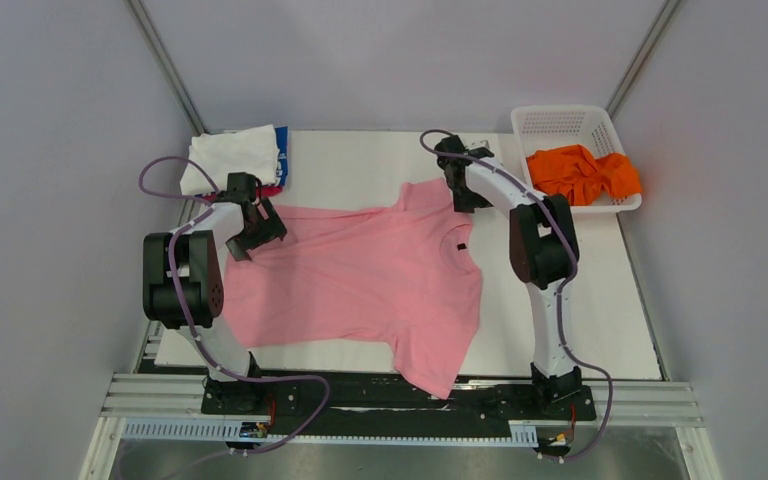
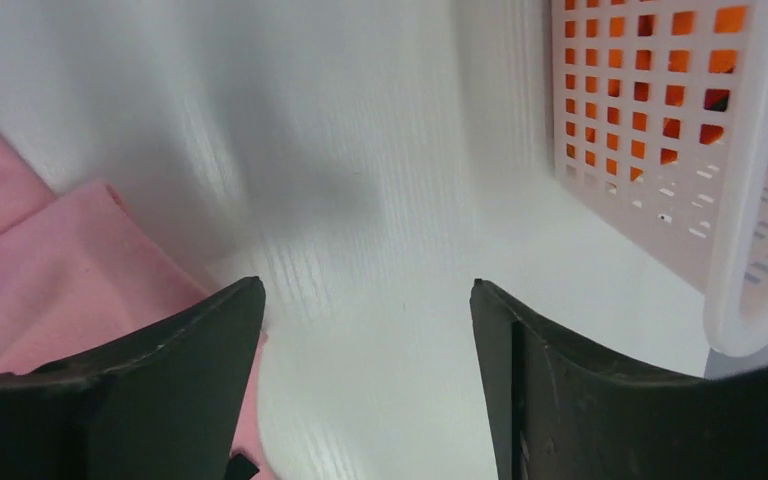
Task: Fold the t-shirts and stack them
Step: Flatten out the tshirt
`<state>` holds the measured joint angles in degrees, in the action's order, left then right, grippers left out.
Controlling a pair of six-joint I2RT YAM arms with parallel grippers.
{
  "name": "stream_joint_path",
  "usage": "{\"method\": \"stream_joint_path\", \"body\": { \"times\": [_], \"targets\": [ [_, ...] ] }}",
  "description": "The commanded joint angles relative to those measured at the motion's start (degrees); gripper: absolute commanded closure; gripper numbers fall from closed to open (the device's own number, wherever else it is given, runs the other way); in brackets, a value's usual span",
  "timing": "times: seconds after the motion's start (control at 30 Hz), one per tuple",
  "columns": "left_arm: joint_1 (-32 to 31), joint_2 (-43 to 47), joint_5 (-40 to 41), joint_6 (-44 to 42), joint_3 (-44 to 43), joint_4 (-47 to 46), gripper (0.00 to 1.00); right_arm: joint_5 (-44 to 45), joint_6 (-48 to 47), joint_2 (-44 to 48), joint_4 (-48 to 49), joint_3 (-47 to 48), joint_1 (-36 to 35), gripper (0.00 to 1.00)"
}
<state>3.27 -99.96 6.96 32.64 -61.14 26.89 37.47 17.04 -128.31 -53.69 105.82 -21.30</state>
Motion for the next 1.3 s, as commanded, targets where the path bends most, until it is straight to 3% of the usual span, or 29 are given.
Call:
{"method": "stream_joint_path", "body": {
  "times": [0.0, 0.1, 0.23, 0.4, 0.53, 0.83, 1.07, 1.27],
  "targets": [
    [0.3, -0.6, -2.4, -0.5, 2.3, -1.9, 0.00, 1.6, 4.9, 9.5, -1.4, -2.1, 0.3, 0.20],
    [0.3, 0.3, -3.7, -0.5, 2.8, -2.5, 0.00, -3.6, 8.6, 18.8, 1.7, -10.1, 0.5, 0.01],
    [0.3, 2.1, -5.7, -0.4, 3.8, -3.4, 0.00, -18.6, 10.5, 32.1, 8.8, -24.3, 0.9, 0.00],
    [0.3, 5.1, -8.5, 0.1, 4.2, -3.9, 0.00, -47.2, 10.5, 40.9, 21.3, -39.8, 0.7, 0.00],
    [0.2, 7.9, -9.4, 1.0, 4.4, -3.7, 0.00, -54.8, 12.8, 40.1, 27.3, -45.2, -0.2, 0.00],
    [-1.1, 13.4, -9.2, 1.9, 4.7, -0.2, 0.00, -52.9, 17.8, 34.4, 28.7, -52.9, 0.5, 0.00],
    [-1.4, 16.3, -8.9, 1.3, 3.7, 1.5, 0.00, -49.2, 20.7, 40.7, 23.0, -64.8, 12.1, 0.00],
    [-2.0, 15.0, -9.5, 1.2, 1.2, 1.7, 0.00, -43.0, 21.2, 48.8, 15.4, -66.8, 20.6, 0.00]
  ]
}}
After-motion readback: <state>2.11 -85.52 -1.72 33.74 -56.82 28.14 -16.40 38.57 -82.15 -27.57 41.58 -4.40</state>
